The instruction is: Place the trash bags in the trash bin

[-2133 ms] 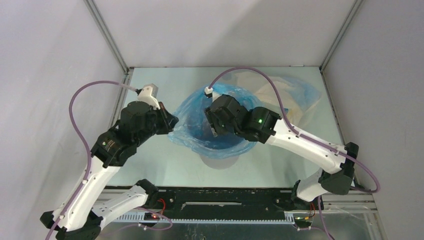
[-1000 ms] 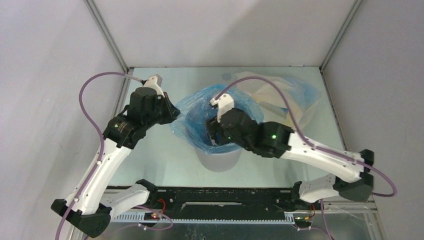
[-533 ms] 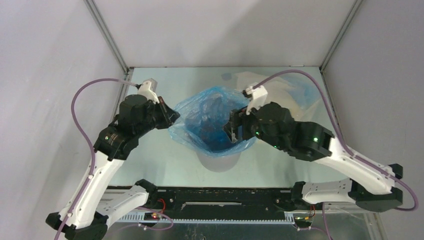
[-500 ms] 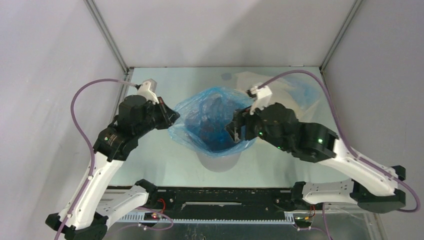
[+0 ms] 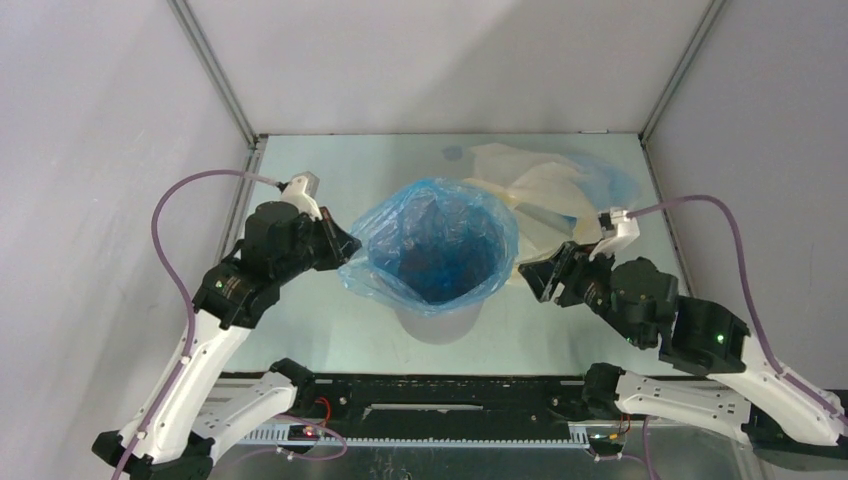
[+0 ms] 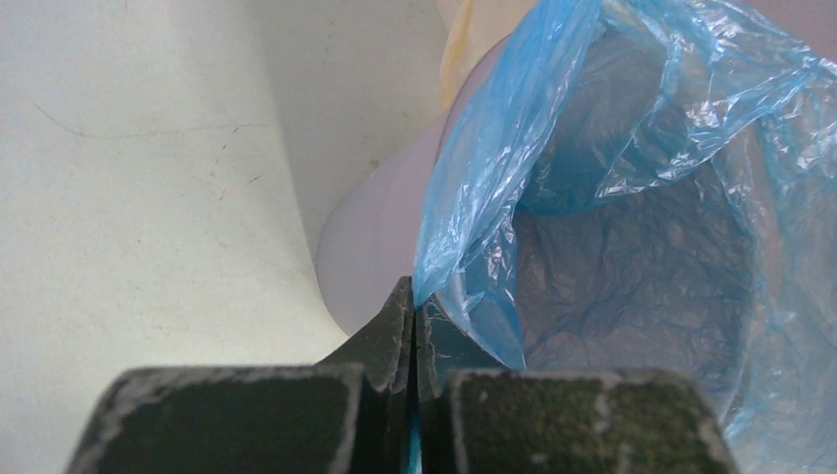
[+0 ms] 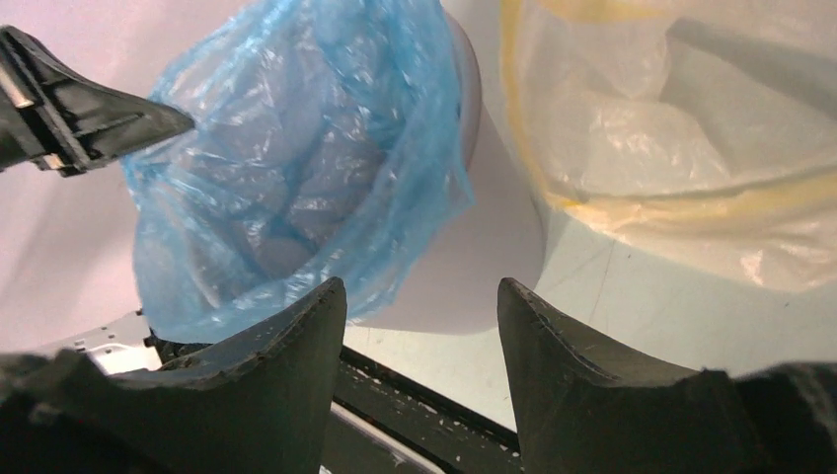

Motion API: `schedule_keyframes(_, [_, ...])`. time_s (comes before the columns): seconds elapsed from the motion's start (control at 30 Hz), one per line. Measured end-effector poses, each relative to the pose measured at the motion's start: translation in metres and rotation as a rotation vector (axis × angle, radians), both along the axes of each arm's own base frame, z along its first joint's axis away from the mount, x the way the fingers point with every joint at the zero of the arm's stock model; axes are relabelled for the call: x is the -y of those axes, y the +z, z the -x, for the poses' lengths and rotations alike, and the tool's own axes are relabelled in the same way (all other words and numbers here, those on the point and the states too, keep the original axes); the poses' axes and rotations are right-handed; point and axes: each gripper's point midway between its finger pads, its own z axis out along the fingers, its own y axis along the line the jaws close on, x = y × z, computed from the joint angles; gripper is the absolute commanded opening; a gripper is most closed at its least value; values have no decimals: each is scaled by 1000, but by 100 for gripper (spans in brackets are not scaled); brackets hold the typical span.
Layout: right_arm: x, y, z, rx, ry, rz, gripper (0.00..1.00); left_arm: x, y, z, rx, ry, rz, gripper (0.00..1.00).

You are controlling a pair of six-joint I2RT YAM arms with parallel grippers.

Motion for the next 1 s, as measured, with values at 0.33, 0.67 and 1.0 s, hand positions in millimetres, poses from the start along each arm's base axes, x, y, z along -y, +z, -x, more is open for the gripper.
schedule_keyframes(0.33, [-24,-56,11,-91,74,-104,60,-2,0,5,8,4,11,1])
schedule_keyframes(0.67, [-50,-34,13,-87,136,-246,54,-2,1,5,10,3,13,1])
schedule_keyframes(1.0, [-50,-34,11,-112,114,-275,38,-2,-2,6,5,1,12,1])
